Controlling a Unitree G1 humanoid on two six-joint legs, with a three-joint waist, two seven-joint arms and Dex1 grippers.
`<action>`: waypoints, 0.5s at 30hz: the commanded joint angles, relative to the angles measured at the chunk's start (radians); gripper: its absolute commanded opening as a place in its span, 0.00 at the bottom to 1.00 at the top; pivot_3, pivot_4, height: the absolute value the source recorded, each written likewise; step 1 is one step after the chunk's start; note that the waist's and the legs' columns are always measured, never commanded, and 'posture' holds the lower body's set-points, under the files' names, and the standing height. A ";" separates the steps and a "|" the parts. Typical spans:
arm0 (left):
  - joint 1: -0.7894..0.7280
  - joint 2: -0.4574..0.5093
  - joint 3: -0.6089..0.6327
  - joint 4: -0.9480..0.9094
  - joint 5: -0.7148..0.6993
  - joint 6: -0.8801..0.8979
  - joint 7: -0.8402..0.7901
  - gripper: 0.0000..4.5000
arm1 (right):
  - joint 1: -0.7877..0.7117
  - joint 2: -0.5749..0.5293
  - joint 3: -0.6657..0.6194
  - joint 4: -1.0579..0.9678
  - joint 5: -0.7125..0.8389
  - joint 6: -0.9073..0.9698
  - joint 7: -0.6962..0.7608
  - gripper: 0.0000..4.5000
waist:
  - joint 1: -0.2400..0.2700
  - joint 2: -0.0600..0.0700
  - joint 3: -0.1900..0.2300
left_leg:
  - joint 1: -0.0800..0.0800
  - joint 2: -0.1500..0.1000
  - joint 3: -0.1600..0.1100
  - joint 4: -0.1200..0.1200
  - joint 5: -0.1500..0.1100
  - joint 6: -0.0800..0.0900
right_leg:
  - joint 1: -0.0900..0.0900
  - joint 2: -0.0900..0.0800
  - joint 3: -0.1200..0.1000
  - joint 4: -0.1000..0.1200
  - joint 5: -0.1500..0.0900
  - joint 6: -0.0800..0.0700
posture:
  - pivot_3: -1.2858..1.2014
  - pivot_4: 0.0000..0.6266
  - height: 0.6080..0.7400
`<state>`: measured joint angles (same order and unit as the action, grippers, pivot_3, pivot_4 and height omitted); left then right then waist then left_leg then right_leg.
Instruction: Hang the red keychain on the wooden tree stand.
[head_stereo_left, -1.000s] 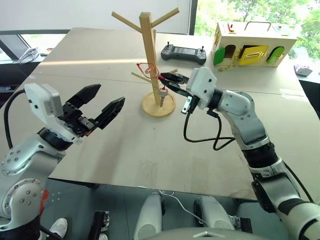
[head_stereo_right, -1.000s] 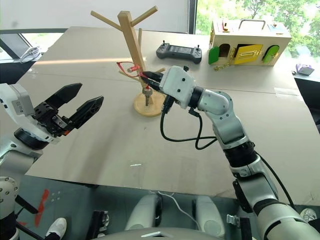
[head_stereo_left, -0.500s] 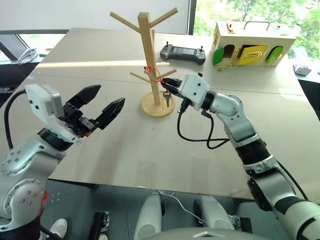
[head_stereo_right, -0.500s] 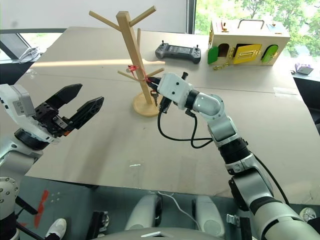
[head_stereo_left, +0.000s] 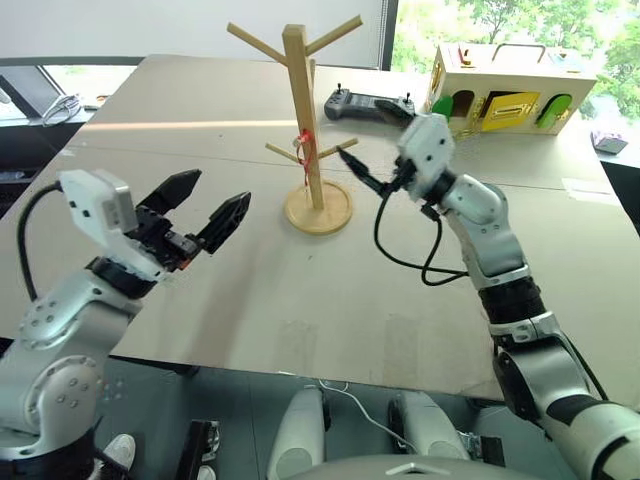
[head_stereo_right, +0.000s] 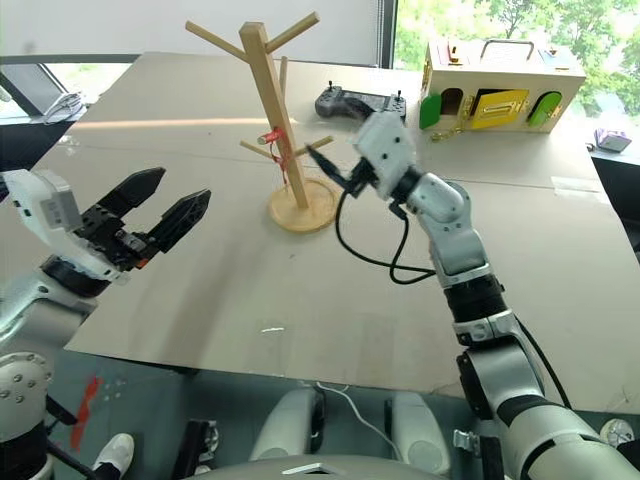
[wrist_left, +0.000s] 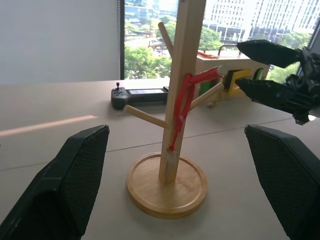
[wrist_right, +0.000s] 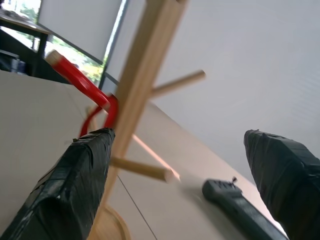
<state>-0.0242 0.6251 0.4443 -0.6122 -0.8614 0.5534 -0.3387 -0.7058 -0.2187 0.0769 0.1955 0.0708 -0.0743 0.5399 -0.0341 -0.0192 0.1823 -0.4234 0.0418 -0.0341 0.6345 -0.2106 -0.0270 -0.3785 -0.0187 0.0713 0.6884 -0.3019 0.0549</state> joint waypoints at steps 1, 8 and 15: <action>-0.008 -0.070 -0.105 -0.001 0.158 -0.068 0.084 1.00 | 0.065 -0.032 -0.115 -0.009 0.049 0.096 -0.078 0.99 | -0.002 0.000 0.000 | 0.000 0.000 0.000 0.000 0.000 0.000 | 0.000 0.000 0.000 0.000 0.000 0.000 | 0.52 0.24 1.00; -0.016 -0.258 -0.228 0.218 0.414 -0.268 0.141 1.00 | 0.214 -0.071 -0.268 0.006 0.092 0.194 -0.206 0.99 | -0.006 0.000 0.000 | 0.000 0.000 0.001 0.000 0.000 0.000 | -0.001 0.000 0.001 0.000 0.000 0.000 | 0.52 0.24 1.00; -0.043 -0.363 -0.269 0.396 0.538 -0.406 0.151 1.00 | 0.394 -0.052 -0.294 -0.005 0.068 0.109 -0.267 0.99 | -0.006 0.000 -0.001 | 0.000 0.000 0.002 -0.001 0.000 0.000 | -0.001 0.001 0.002 0.000 0.000 0.000 | 0.52 0.24 1.00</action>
<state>-0.0591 0.2642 0.1791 -0.2095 -0.3436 0.1896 -0.1878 -0.3162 -0.2725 -0.2052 0.2311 0.1350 0.0706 0.2897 -0.0396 -0.0191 0.1817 -0.4236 0.0419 -0.0321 0.6340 -0.2107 -0.0268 -0.3792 -0.0179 0.0735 0.6885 -0.3019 0.0549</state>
